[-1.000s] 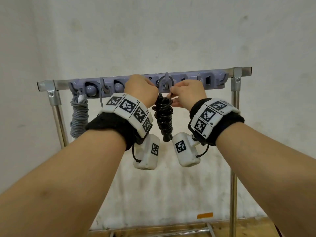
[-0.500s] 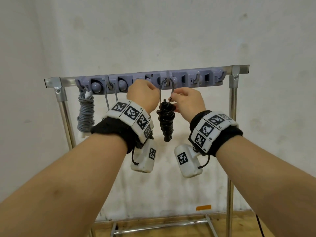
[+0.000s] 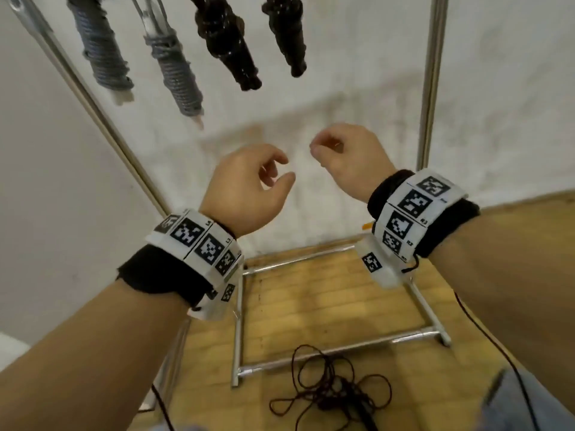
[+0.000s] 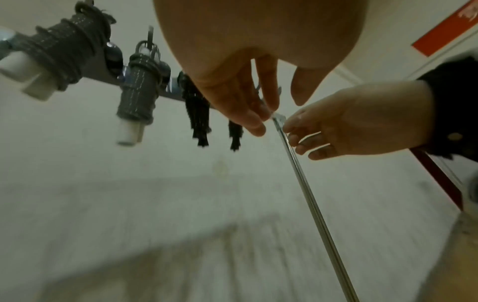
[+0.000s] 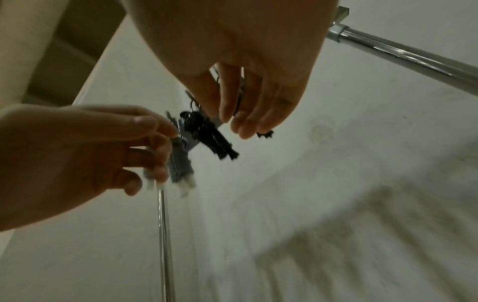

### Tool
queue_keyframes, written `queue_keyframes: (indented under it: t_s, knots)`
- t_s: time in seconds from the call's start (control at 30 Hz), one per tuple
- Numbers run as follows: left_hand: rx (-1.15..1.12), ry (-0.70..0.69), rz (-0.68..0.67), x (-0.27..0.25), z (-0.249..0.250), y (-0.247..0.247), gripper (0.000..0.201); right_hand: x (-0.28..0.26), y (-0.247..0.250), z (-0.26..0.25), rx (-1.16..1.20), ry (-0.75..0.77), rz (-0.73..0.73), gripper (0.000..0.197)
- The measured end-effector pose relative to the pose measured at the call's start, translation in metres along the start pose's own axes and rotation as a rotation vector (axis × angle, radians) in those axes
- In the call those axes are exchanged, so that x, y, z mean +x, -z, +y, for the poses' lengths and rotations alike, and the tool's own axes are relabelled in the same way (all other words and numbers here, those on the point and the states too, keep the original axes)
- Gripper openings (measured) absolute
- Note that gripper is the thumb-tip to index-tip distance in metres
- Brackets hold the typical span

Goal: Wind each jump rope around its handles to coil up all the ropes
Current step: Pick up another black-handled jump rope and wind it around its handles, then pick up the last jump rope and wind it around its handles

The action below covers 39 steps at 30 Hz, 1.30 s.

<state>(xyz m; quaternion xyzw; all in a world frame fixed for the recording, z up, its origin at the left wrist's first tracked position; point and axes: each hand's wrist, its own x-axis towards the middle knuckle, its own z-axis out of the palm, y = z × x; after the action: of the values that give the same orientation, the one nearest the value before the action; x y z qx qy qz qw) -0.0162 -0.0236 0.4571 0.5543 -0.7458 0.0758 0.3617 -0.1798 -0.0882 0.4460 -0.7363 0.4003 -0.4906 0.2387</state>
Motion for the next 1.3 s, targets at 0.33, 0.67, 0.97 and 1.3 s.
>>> queue_keyframes:
  t_s: [0.33, 0.67, 0.97, 1.3]
  knots:
    - [-0.030, 0.136, -0.410, -0.118, -0.057, -0.103, 0.026, -0.125, -0.069, 0.106, -0.280, -0.114, -0.467, 0.012]
    - [0.032, 0.318, -0.903, -0.235, -0.141, -0.248, 0.026, -0.210, -0.159, 0.249, -0.552, -0.472, -0.985, 0.019]
    - [-0.023, 0.356, -1.237, -0.353, -0.145, -0.362, 0.036, -0.303, -0.202, 0.347, -0.670, -0.593, -1.311, 0.021]
    - [-0.082, 0.489, -1.099, -0.387, -0.147, -0.399, 0.025, -0.362, -0.220, 0.379, -0.665, -0.738, -1.229, 0.034]
